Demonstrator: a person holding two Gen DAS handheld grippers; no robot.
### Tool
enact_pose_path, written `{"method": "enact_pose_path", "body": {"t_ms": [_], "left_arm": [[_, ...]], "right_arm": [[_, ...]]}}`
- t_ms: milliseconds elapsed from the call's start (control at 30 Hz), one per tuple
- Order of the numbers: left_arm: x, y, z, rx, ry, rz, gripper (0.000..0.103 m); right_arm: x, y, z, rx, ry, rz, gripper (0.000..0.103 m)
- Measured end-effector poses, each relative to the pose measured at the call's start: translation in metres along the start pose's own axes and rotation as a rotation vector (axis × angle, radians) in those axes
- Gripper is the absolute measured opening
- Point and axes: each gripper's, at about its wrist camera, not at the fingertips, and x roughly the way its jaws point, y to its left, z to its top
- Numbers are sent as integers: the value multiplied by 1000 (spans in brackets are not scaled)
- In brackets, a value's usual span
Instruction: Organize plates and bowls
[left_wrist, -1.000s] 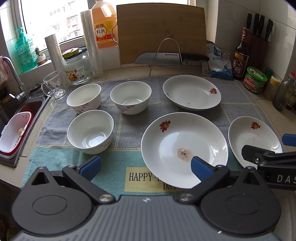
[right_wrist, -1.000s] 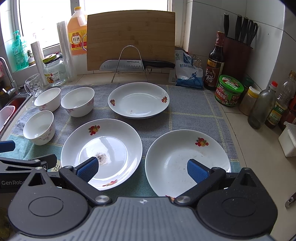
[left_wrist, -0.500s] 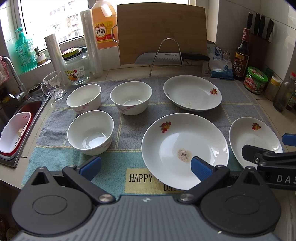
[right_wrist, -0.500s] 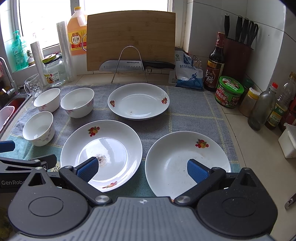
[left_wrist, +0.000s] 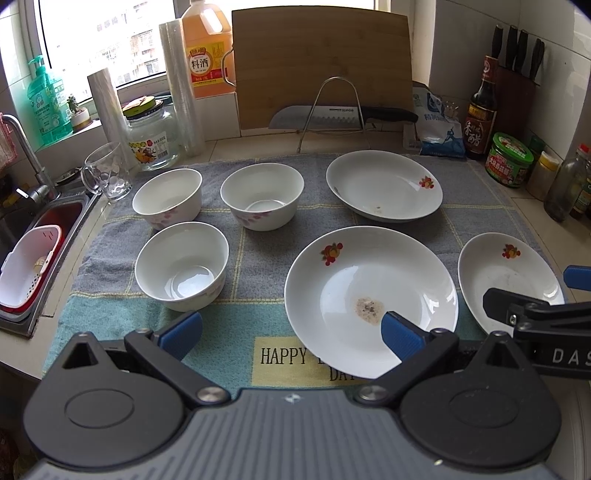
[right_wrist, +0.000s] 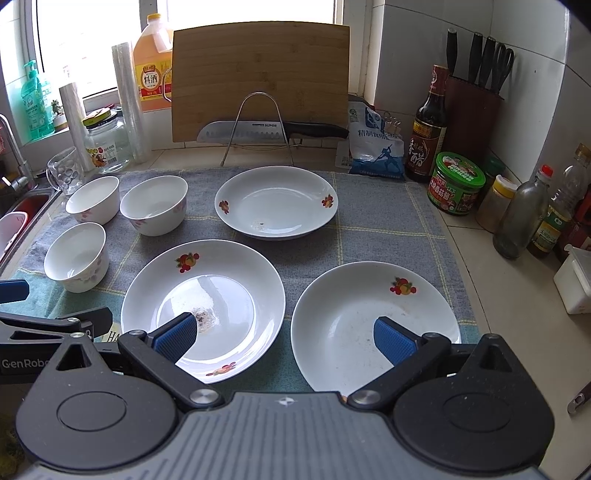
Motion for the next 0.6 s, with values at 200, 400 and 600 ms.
{"method": "enact_pose_path", "body": {"t_ms": [200, 400, 600], "left_arm": [[-2, 4, -1, 5, -7, -13, 102], [-3, 10, 0, -4, -10, -37, 102], [-4, 16, 1, 7, -23, -69, 102]], "right_arm": [[-3, 2, -2, 1, -7, -3, 103], [-6, 4, -3, 2, -18, -3, 103], [-11, 8, -4, 7, -39, -14, 103]]}}
